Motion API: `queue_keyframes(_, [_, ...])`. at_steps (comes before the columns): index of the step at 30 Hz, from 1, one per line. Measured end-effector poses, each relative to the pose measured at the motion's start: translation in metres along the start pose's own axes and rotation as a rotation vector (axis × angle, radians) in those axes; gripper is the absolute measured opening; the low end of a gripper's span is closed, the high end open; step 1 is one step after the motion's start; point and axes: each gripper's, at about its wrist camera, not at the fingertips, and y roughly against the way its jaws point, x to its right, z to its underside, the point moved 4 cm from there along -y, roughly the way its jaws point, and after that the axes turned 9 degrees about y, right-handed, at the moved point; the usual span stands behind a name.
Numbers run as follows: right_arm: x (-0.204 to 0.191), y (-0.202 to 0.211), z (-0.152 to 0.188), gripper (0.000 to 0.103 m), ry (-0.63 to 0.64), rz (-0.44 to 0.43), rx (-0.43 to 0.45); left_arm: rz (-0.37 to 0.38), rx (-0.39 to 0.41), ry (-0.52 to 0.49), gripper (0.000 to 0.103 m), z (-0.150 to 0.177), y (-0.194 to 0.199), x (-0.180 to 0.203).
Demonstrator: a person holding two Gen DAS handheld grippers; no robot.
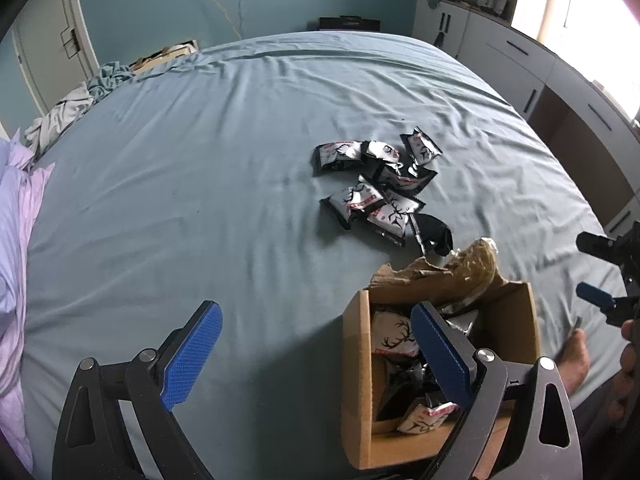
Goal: Organize snacks
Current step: 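Move the right gripper from the box toward the snack pile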
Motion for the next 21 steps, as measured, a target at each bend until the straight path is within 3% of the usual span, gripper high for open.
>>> queue_keyframes(2, [0.0, 0.003, 0.001, 0.089, 0.015, 0.042, 0.0, -0.004, 0.004, -0.002, 0.097, 0.0, 0.001, 0.0])
queue_keyframes(6, [-0.022, 0.031, -0.001, 0.089, 0.117, 0.103, 0.103, 0.005, 0.01, 0.008, 0.097, 0.0, 0.004, -0.002])
queue_keyframes(10, [-0.056, 0.048, -0.007, 0.089, 0.363, 0.189, 0.14, 0.006, 0.029, 0.013, 0.097, -0.003, 0.005, -0.003])
queue_keyframes(13, [-0.077, 0.056, -0.016, 0.089, 0.572, 0.342, 0.236, -0.013, 0.066, 0.009, 0.097, -0.006, 0.008, -0.002])
queue_keyframes(17, [-0.085, 0.039, -0.018, 0.089, 0.698, 0.545, 0.353, -0.027, 0.102, 0.016, 0.097, -0.012, 0.009, -0.002])
queue_keyframes(21, [-0.092, 0.001, -0.014, 0.089, 0.784, 0.66, 0.268, -0.019, 0.078, 0.035, 0.097, -0.016, 0.0, -0.001])
